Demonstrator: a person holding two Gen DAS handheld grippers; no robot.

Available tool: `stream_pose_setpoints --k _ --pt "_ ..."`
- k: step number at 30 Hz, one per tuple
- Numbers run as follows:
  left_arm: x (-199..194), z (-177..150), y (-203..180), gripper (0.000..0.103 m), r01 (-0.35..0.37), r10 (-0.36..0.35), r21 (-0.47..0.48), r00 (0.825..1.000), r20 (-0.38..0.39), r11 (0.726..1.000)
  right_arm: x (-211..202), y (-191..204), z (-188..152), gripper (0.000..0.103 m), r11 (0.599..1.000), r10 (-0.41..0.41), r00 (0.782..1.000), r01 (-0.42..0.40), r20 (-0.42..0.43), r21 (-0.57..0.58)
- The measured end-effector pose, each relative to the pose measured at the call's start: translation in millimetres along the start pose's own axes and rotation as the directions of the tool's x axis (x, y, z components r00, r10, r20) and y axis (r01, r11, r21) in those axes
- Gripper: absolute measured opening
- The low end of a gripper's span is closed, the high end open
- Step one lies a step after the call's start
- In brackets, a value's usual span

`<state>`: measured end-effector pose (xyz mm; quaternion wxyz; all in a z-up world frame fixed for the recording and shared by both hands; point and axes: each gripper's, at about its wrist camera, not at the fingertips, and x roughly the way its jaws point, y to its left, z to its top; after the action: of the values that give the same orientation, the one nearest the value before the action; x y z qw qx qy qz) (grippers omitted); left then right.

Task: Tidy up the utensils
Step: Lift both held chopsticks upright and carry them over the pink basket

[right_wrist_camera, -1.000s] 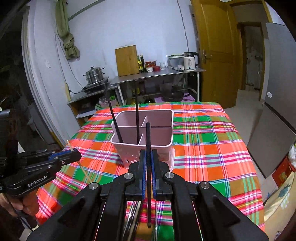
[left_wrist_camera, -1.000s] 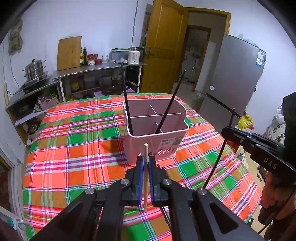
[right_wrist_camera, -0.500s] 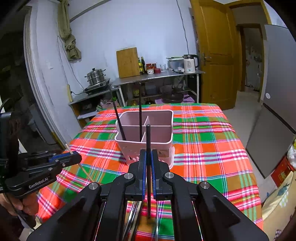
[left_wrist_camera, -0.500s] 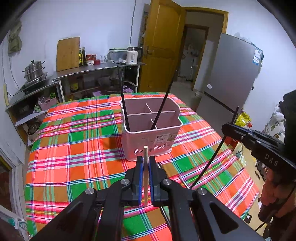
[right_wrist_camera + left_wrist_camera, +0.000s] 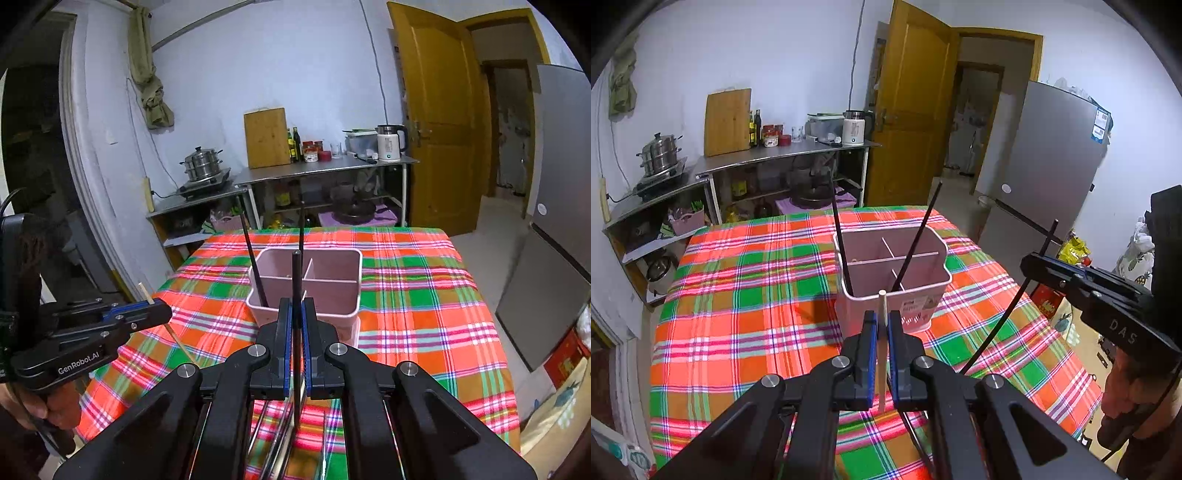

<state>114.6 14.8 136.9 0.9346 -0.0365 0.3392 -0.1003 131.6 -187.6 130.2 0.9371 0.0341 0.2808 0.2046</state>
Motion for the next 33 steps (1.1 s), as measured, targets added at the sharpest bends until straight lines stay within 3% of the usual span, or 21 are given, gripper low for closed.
stream_pose_setpoints --k 13,23,33 --pt "-7 63 17 0.005 0.026 -0.023 -0.032 0.996 0.084 0.999 5 13 53 0.005 0.999 0.019 0.996 -0.016 0.091 -0.031" --pt "6 112 33 0.005 0.028 -0.016 -0.076 0.989 0.147 0.997 13 11 84 0.005 0.999 0.031 0.982 -0.033 0.186 0.009" --pt "45 112 48 0.005 0.025 -0.01 -0.121 0.992 0.126 0.992 43 1 86 0.005 0.998 0.018 0.982 -0.028 0.189 0.053"
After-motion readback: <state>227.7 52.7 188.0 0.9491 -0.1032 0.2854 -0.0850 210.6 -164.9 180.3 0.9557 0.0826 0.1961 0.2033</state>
